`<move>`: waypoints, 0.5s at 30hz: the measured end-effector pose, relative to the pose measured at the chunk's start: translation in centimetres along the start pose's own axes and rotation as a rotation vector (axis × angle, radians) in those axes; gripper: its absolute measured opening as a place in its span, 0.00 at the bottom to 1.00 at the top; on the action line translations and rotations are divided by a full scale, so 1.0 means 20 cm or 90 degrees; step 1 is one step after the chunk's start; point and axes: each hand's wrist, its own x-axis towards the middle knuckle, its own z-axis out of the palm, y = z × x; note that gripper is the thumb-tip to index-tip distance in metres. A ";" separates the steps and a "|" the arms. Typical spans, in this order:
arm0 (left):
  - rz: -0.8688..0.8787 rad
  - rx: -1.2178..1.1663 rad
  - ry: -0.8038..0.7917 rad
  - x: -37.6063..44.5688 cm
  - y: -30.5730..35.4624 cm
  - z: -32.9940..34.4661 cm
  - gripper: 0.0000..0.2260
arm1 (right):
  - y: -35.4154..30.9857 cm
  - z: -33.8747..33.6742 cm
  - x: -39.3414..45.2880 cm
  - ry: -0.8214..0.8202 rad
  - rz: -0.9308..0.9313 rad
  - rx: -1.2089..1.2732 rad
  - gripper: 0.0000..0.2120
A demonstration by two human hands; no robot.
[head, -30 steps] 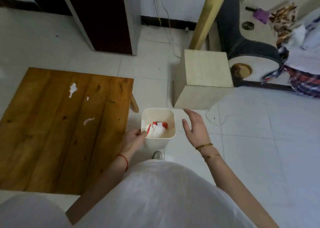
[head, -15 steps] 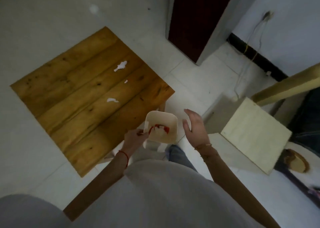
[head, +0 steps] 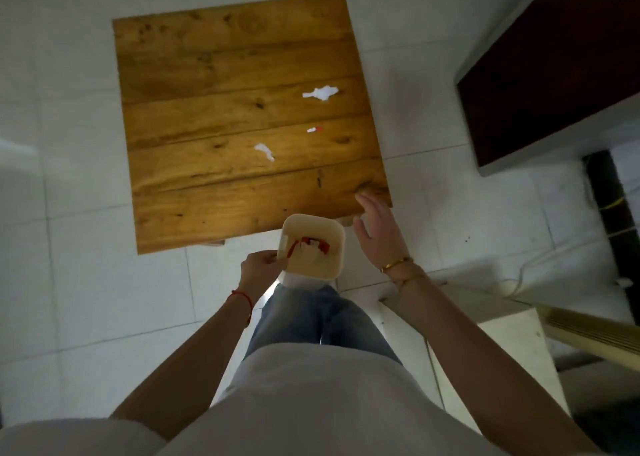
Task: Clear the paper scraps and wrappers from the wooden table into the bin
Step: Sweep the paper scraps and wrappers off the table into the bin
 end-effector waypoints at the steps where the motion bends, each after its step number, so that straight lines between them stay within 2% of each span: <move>1: -0.011 -0.006 0.007 0.01 -0.01 0.01 0.07 | 0.00 0.01 0.05 -0.013 -0.013 -0.005 0.21; 9: -0.108 -0.061 0.033 0.12 -0.15 0.07 0.08 | -0.04 0.21 0.48 -0.146 -0.133 -0.075 0.23; 15: -0.129 -0.071 0.048 0.24 -0.31 0.11 0.09 | -0.11 0.42 0.80 -0.211 -0.235 -0.152 0.23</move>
